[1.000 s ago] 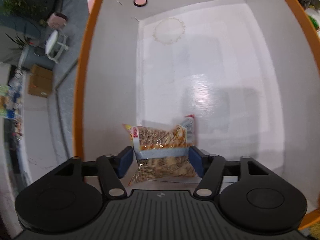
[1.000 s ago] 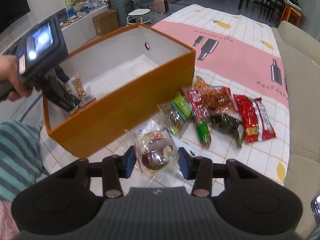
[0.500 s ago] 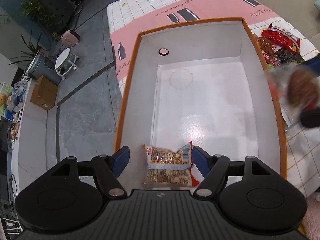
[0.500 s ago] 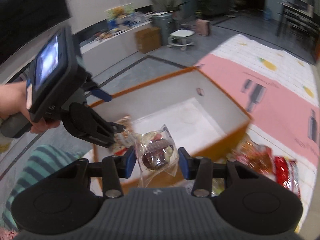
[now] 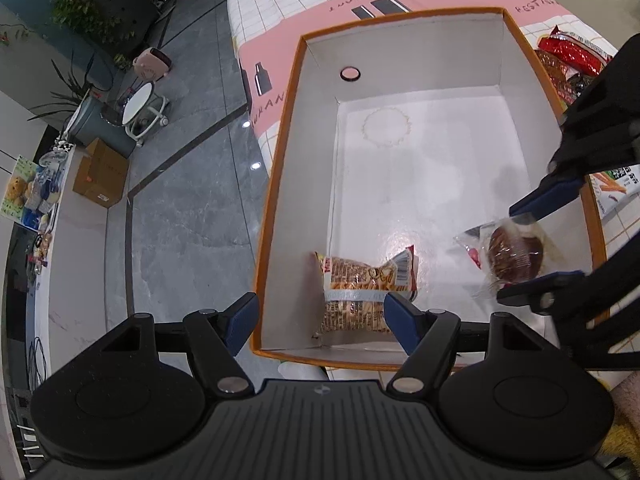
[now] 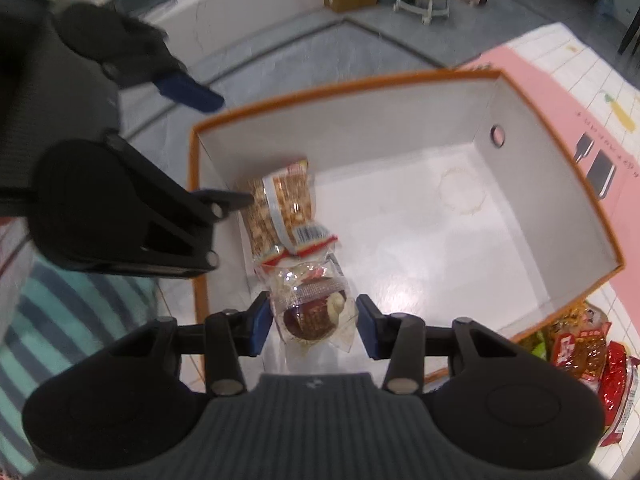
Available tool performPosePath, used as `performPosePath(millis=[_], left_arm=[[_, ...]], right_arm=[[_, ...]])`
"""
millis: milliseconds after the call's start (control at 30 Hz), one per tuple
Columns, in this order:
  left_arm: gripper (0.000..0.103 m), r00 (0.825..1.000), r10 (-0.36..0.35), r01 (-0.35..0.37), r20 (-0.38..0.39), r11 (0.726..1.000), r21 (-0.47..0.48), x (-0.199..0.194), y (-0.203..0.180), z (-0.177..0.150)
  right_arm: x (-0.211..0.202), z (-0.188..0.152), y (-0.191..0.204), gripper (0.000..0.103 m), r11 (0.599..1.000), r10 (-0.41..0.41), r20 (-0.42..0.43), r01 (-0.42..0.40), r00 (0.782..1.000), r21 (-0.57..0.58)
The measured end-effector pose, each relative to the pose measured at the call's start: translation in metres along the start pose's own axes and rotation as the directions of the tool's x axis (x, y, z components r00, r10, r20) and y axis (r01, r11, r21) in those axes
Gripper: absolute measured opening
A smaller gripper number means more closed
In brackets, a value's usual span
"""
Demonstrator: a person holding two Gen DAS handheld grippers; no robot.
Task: Organize snacks
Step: 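Open the left tool to drop the peanut packet while the right tool releases the brown-snack packet into the box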
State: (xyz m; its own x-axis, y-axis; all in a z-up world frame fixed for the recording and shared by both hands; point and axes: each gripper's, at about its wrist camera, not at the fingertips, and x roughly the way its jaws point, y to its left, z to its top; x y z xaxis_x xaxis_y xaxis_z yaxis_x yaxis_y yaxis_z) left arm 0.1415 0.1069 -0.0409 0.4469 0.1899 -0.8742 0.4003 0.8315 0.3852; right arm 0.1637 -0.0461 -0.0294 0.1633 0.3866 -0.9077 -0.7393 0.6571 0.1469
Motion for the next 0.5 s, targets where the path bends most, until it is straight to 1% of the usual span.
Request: performPosePath(millis=[67, 167, 300, 433, 500], left_arm=[[0.083, 1.0, 0.01, -0.01, -0.018, 1.0, 0.003, 0.005, -0.001, -0.001], [0.083, 0.999, 0.017, -0.017, -0.033, 1.0, 0.003, 0.01, -0.002, -0.004], [0.083, 0.999, 0.021, -0.02, -0.039, 1.0, 0.017, 0.012, -0.003, -0.007], [0.083, 0.999, 0.024, -0.023, -0.042, 0.999, 0.026, 0.014, -0.004, -0.008], [0.083, 0.999, 0.024, -0.024, -0.045, 1.0, 0.019, 0.015, -0.004, -0.007]], right_arm=[[0.012, 0.0, -0.001, 0.043, 1.0, -0.002, -0.039, 0.002, 0.999, -0.003], [0.022, 0.002, -0.002, 0.043, 1.0, 0.012, -0.072, -0.011, 0.997, 0.002], [0.027, 0.001, 0.0, 0.044, 1.0, 0.0, -0.095, -0.001, 0.996, -0.015], [0.029, -0.004, -0.004, 0.044, 1.0, 0.017, -0.125, -0.018, 0.992, -0.007], [0.03, -0.006, -0.003, 0.044, 1.0, 0.011, -0.121, -0.013, 0.993, -0.02]])
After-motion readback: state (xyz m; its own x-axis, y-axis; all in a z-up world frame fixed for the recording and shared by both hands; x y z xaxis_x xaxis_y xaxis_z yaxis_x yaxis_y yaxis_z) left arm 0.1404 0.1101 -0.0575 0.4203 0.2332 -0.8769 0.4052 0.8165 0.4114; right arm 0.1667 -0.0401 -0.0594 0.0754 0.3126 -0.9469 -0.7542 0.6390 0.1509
